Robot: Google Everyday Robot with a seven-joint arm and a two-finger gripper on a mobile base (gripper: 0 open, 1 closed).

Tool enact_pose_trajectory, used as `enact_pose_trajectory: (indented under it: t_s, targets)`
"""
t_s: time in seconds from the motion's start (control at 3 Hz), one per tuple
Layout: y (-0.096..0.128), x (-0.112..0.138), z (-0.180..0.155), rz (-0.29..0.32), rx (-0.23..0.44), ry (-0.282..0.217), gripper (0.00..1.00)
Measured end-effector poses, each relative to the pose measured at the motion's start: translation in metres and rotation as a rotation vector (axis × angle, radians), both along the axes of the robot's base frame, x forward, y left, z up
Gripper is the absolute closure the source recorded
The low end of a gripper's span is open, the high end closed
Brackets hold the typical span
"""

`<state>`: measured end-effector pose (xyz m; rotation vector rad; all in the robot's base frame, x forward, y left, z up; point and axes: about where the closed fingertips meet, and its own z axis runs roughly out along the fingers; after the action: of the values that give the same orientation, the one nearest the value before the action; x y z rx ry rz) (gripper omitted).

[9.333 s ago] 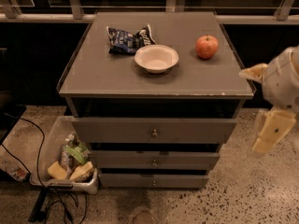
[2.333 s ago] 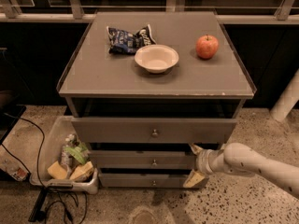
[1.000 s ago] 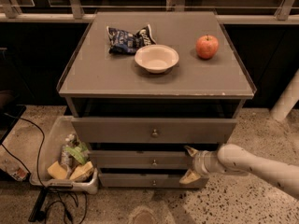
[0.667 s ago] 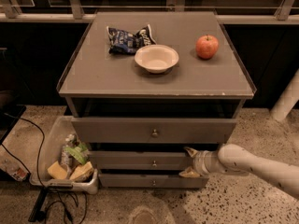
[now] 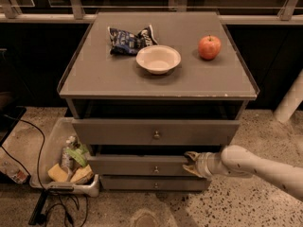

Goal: Open middle drawer

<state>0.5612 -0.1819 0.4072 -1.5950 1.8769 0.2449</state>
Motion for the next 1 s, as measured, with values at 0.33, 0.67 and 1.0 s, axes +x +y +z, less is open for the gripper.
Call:
enact_pose_trajectory:
  t_s: [0.33,0.67,1.0]
  targets:
    - [0.004,-0.015,0.007,0.027,0.015,0.010,1.00]
    - [0.004,-0.016,0.009,0.029,0.016,0.011,1.00]
    - [0.001,-0.041,0.011,0.020,0.032,0.025,1.00]
